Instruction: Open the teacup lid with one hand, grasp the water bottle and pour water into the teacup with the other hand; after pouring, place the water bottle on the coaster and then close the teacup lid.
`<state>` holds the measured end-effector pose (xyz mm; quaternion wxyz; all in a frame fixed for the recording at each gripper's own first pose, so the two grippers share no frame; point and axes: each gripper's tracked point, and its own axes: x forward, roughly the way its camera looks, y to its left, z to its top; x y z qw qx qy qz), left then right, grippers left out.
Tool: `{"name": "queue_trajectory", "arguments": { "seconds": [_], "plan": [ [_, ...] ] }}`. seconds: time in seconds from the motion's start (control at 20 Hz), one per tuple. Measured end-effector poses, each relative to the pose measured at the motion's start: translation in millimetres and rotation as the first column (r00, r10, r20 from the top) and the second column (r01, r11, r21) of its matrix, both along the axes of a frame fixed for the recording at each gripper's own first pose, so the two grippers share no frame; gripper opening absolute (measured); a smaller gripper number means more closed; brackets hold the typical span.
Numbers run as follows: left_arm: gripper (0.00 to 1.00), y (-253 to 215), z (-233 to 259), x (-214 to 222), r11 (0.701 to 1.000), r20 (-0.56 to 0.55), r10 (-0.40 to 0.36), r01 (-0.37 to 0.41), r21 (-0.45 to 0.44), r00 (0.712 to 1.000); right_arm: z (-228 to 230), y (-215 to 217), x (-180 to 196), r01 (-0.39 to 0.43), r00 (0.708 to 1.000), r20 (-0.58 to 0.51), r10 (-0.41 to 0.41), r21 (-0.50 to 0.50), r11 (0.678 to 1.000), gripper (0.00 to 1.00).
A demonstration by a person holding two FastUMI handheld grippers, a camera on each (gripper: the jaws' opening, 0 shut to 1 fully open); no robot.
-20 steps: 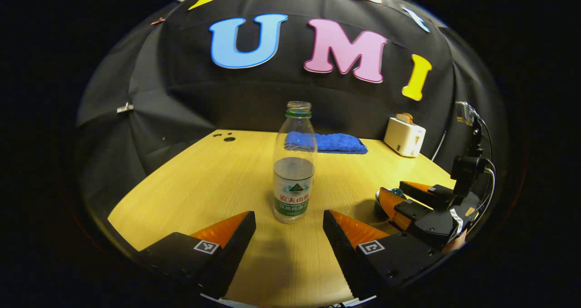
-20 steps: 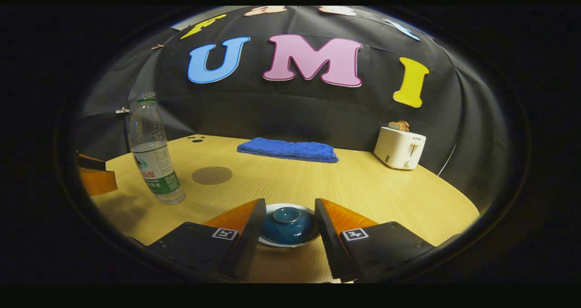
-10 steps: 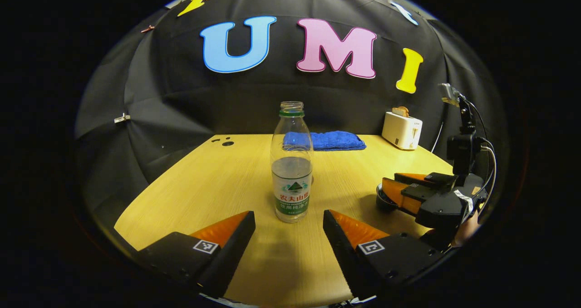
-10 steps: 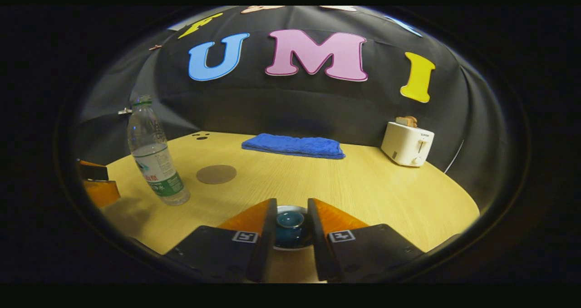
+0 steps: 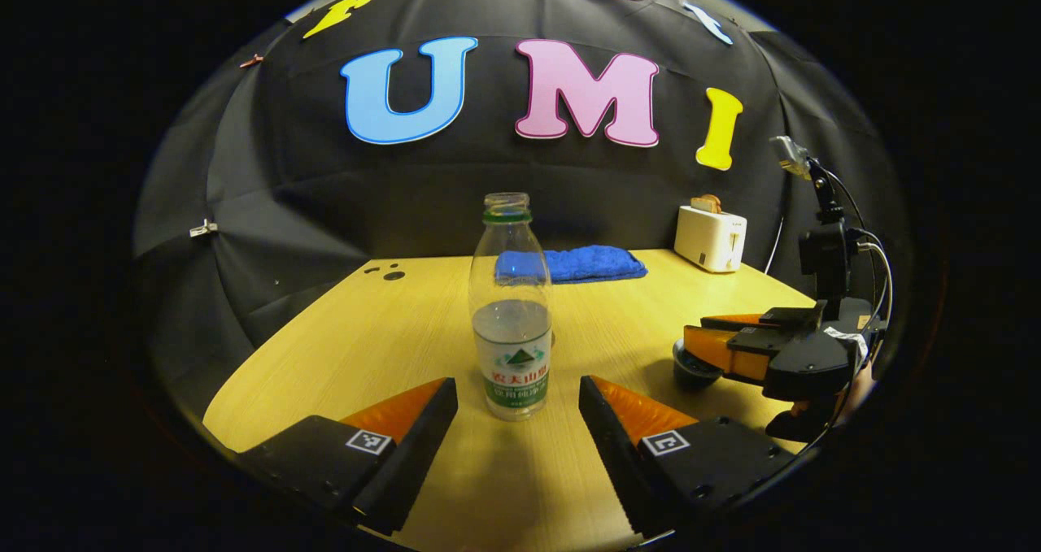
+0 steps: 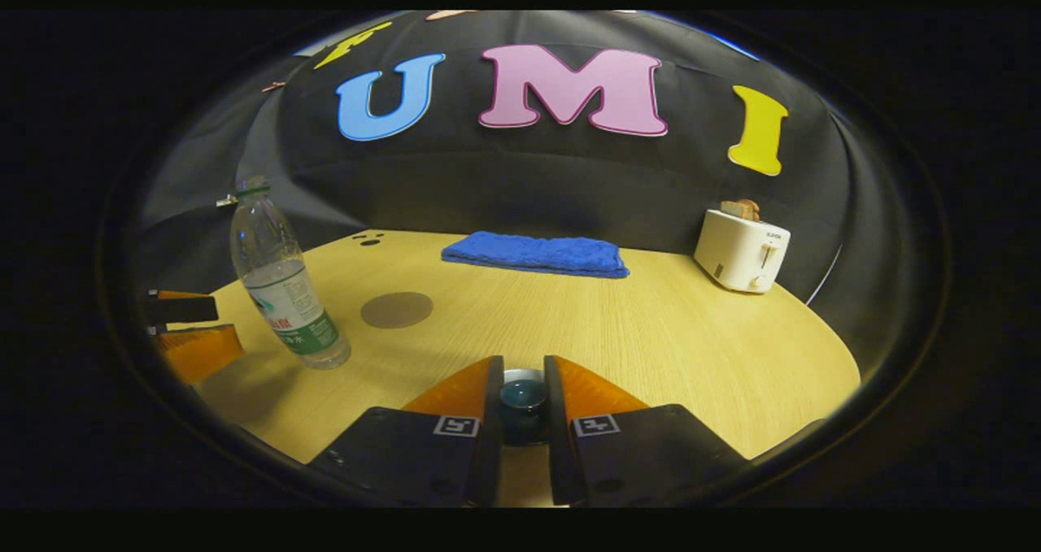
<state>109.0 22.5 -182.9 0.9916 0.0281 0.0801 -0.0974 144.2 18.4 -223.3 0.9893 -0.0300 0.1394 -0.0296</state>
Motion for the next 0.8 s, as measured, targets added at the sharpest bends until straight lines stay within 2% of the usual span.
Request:
{"name": "queue_trajectory", "arguments": {
  "seconds": [0.05,0.15,0.35,0.6,0.8],
  "plan": [
    [0.96,-2,2,3,1.0,0.008,-0.006,0.006,-0.011,1.0,9,-1,0,0.004,1.0,0.015,-0.004,0.008,1.0,0.27],
    [0.96,-1,1,13,1.0,0.018,0.0,0.0,-0.015,1.0,23,-5,-2,0.016,0.999,0.032,-0.016,0.011,1.0,0.24],
    [0.95,-1,7,41,0.998,0.059,0.024,-0.02,-0.066,0.998,43,0,-10,0.001,0.998,0.055,-0.002,0.018,1.0,0.27],
    [0.96,-9,10,84,0.988,0.104,0.022,-0.006,-0.151,0.994,34,-4,-22,0.001,1.0,0.03,0.0,-0.015,1.0,0.27],
    [0.96,-14,18,104,0.991,0.145,-0.008,0.028,-0.133,0.989,28,-12,-29,0.015,1.0,0.012,-0.014,-0.015,1.0,0.27]
  ]
}}
